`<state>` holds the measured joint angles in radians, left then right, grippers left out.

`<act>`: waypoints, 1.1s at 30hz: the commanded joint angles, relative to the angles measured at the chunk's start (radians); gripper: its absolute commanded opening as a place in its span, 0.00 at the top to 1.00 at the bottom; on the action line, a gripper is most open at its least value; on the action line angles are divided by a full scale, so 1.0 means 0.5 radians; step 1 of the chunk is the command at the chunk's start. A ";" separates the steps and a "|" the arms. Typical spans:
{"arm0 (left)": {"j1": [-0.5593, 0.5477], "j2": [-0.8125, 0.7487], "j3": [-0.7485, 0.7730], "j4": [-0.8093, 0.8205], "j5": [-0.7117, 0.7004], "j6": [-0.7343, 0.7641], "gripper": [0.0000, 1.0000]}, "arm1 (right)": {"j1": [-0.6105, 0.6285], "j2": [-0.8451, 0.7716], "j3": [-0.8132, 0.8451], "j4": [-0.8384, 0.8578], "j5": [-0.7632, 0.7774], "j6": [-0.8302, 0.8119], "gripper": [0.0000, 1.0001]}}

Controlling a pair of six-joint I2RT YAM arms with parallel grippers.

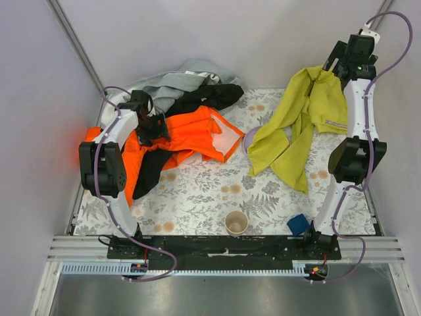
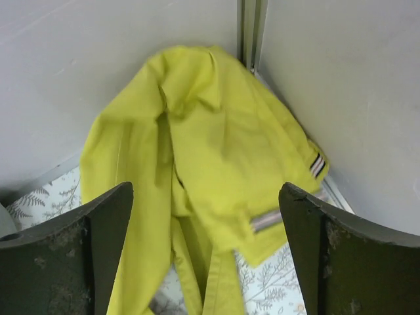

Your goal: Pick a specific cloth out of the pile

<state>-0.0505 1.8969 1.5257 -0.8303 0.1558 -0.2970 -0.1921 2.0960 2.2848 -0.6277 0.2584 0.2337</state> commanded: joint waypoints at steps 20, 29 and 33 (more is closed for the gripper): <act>0.012 -0.035 -0.042 -0.070 0.004 0.072 0.18 | 0.498 -0.351 -1.318 -0.466 -0.391 0.333 0.02; 0.012 -0.069 -0.118 -0.033 0.023 0.060 0.18 | 0.516 -0.044 -1.284 -0.527 -0.400 0.238 0.09; 0.015 -0.085 -0.140 -0.024 0.014 0.051 0.18 | 0.519 -0.013 -1.296 -0.533 -0.471 0.202 0.29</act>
<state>-0.0521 1.8877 1.4849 -0.7975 0.1692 -0.2958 0.0654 2.0773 1.6146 -0.8711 0.0639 0.3542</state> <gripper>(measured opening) 0.820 0.786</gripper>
